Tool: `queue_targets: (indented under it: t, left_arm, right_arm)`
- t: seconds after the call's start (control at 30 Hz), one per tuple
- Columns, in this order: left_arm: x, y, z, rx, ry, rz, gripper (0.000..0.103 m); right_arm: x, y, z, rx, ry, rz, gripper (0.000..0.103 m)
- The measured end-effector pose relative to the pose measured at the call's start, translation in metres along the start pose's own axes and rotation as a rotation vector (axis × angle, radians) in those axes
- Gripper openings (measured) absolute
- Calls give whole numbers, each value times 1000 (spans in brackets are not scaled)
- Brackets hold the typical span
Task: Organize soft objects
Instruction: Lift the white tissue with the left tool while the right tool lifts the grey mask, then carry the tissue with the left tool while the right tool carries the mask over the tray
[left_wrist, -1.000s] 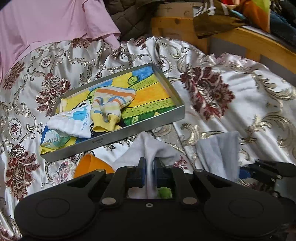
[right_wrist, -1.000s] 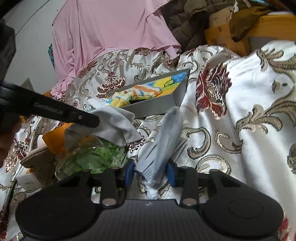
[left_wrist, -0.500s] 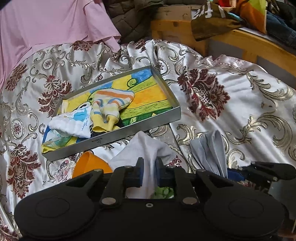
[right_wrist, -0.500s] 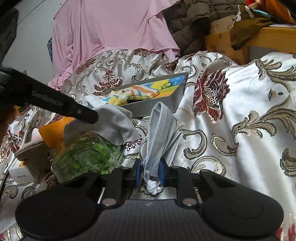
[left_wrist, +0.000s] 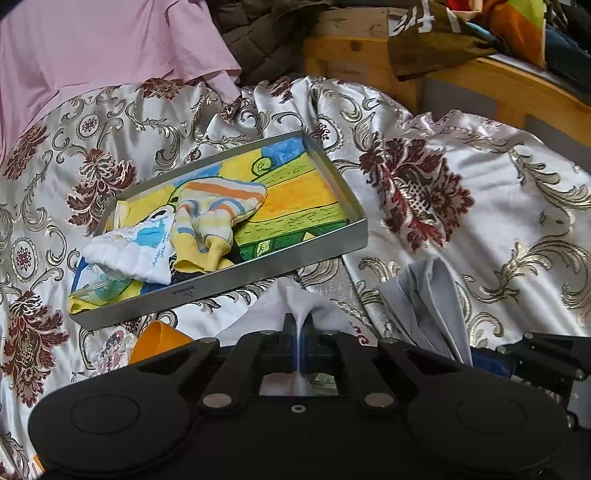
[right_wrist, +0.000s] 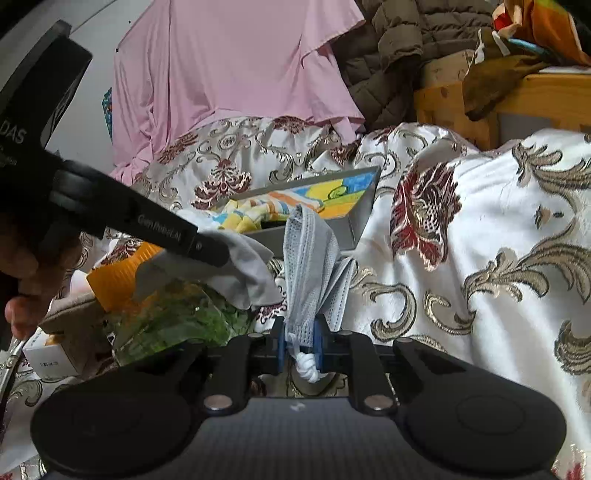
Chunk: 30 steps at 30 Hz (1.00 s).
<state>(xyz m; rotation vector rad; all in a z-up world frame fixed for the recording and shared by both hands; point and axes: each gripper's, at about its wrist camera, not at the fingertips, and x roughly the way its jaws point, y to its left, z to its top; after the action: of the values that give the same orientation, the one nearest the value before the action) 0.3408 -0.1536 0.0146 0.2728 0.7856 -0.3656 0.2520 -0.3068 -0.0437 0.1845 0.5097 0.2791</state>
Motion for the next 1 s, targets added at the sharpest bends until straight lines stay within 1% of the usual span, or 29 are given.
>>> queue_targets:
  t: [0.23,0.37,0.5,0.63,0.73,0.8,0.87,1.0]
  left_arm:
    - [-38,-1,2,-22,-56,-43,0]
    - [-62,3,1,-98,-73,-59,0]
    - [-86,5,1,-107,-103,-88,0]
    - [-104,18,4,-133,-146,-119,0]
    - [-110,36,6,-151,-177,-147,0]
    - [-109,51,6,-164,-193,-158,1]
    - [-106,70,8,-191,-218,-165,1]
    - [-91,110,20,-220,-280,-141,0]
  right_arm:
    - [-16,2,12,-13,-73,-13,13]
    - [-25,6,17,-39,-107,-11,13]
    - [-37,11,23,-56,-145,0,13]
    - [-49,16,34,-72,-191,3,13]
    - [-49,16,44,-44,-195,-4,13]
    - [-43,15,52,-31,-195,7,13]
    - [-27,18,66,-52,-198,7,13]
    - [17,29,107,-51,-214,54,13]
